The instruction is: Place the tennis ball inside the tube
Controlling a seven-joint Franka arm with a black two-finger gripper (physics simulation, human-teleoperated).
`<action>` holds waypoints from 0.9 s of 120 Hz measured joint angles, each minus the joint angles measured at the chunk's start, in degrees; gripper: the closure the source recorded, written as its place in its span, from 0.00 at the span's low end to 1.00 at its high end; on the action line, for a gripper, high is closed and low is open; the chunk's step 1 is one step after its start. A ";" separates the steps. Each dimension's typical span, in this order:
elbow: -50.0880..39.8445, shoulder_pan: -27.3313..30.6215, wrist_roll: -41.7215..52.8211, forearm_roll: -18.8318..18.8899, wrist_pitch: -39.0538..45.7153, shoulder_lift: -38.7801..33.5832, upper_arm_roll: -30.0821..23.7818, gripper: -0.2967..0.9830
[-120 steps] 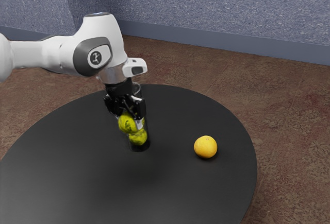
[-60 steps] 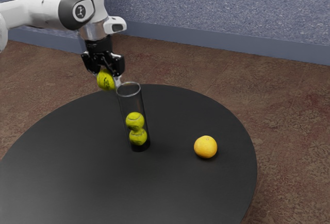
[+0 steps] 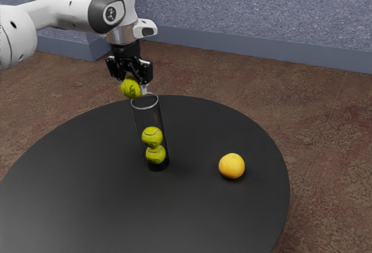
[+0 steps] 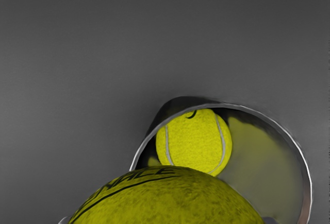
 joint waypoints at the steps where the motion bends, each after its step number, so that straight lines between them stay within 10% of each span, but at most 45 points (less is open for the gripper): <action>1: 0.19 0.00 0.00 -0.03 0.01 0.13 -0.01 0.48; 74: 1.24 -0.03 0.06 -3.04 1.97 2.00 -0.27 0.30; 108: -8.14 -0.42 2.11 -2.72 -2.37 -12.71 -0.31 0.25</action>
